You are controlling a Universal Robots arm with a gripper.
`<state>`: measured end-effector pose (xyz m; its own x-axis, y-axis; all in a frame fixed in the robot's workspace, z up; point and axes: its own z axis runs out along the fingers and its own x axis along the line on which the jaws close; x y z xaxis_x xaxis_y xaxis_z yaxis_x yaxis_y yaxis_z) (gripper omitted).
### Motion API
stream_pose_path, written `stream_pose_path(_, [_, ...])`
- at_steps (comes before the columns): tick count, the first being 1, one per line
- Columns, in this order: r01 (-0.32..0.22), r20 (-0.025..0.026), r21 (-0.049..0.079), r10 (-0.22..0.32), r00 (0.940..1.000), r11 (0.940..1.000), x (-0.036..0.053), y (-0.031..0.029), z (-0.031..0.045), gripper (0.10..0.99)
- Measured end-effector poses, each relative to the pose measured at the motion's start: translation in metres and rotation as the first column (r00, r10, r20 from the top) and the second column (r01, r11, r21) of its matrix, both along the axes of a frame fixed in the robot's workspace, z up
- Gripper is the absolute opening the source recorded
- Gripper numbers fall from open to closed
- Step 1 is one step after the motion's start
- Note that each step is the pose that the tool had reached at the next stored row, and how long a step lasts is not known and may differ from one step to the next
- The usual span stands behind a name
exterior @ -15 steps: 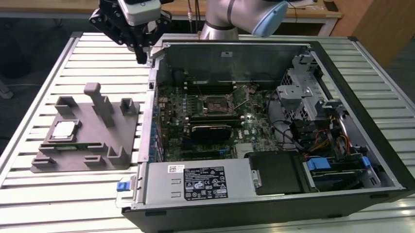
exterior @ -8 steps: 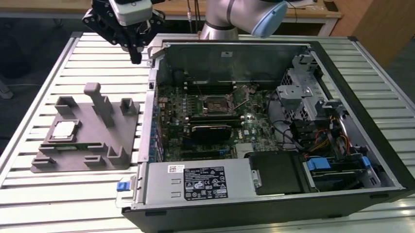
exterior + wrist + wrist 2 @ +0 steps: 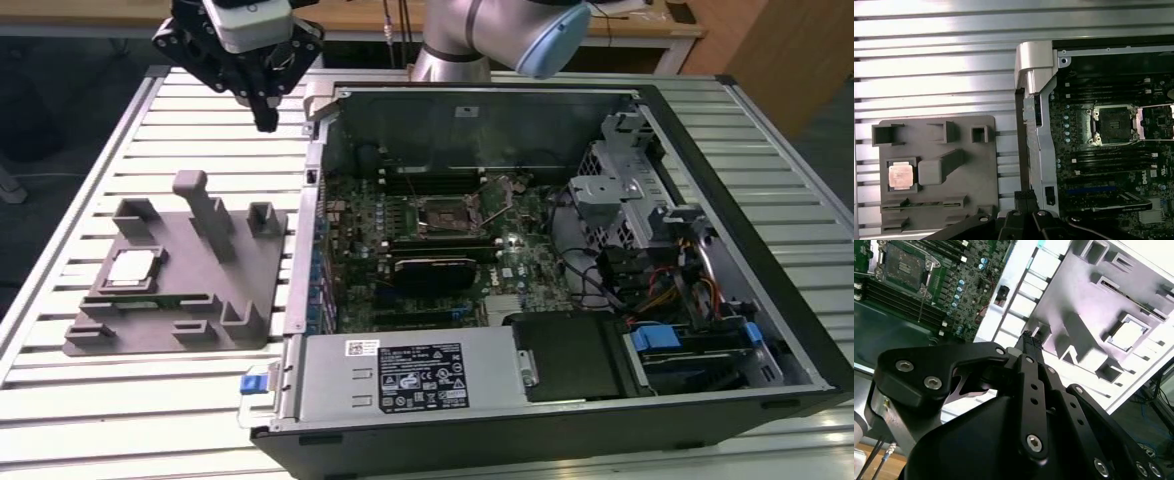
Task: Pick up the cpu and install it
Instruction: 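Reach for the cpu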
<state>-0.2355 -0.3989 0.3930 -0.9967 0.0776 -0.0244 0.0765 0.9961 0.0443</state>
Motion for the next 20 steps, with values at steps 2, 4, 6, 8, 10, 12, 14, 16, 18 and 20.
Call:
stream_pose_path(2, [0.000, 0.0001, 0.000, 0.000, 1.0000, 1.0000, -0.0031, 0.0000, 0.0000, 0.106])
stream_pose_path(4, [0.000, 0.0001, 0.000, 0.000, 1.0000, 1.0000, -0.0063, 0.0000, 0.0000, 0.106])
stream_pose_path(6, [0.000, 0.0001, 0.000, 0.000, 1.0000, 1.0000, -0.0096, 0.0000, -0.0001, 0.106])
stream_pose_path(8, [0.001, 0.0001, 0.000, -0.001, 1.0000, 1.0000, -0.0130, 0.0000, -0.0001, 0.106])
stream_pose_path(10, [0.001, 0.0001, 0.000, -0.001, 1.0000, 1.0000, -0.0162, 0.0000, -0.0001, 0.106])
stream_pose_path(12, [0.001, 0.0000, 0.000, -0.001, 1.0000, 1.0000, -0.0192, 0.0000, -0.0001, 0.106])
stream_pose_path(14, [0.001, 0.0000, 0.000, -0.001, 1.0000, 1.0000, -0.0236, 0.0000, -0.0001, 0.106])
stream_pose_path(16, [0.001, 0.0001, 0.000, -0.001, 1.0000, 1.0000, -0.0265, 0.0000, -0.0002, 0.106])
stream_pose_path(18, [0.002, 0.0000, 0.000, -0.002, 1.0000, 1.0000, -0.0309, 0.0000, -0.0002, 0.106])
stream_pose_path(20, [0.002, 0.0000, 0.000, -0.002, 1.0000, 1.0000, -0.0340, 0.0000, -0.0003, 0.106])
